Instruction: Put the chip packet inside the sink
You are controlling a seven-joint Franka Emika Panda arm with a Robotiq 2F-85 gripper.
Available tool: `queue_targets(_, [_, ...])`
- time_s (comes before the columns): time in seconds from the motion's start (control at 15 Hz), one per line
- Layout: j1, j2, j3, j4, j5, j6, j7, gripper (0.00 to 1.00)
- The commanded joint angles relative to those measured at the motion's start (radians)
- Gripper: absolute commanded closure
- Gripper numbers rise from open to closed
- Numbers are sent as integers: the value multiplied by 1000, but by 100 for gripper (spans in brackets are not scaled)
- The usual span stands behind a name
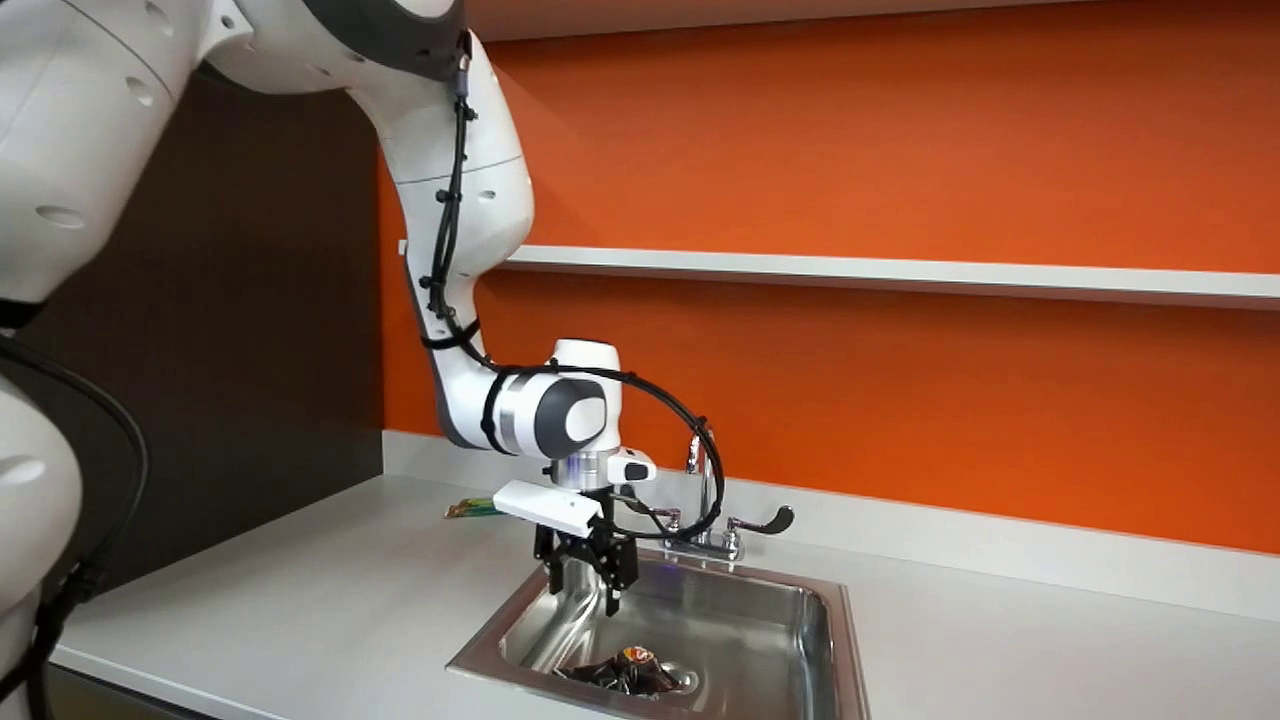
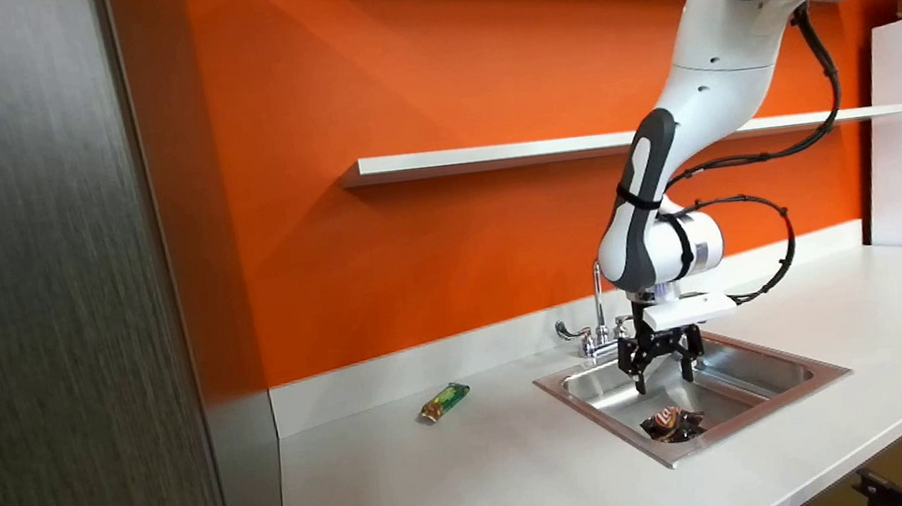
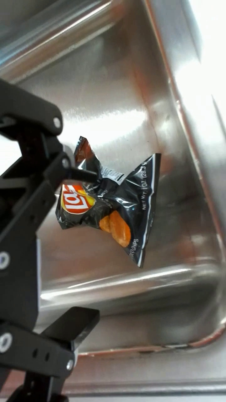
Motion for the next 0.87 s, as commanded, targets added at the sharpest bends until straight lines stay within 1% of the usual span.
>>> queue_targets(0.0, [28,-167,-15,-159,-37,-51,-11,0])
queue_targets(0.33, [56,-353,-29,-341,-117,-123,19,0])
queue_targets(0.4, [42,-235,-13,-250,-77,-80,0,0])
queue_targets(0.53, [42,-262,-13,-275,-81,-82,1,0])
queue_targets(0.8, [42,-240,-14,-262,-80,-80,1,0])
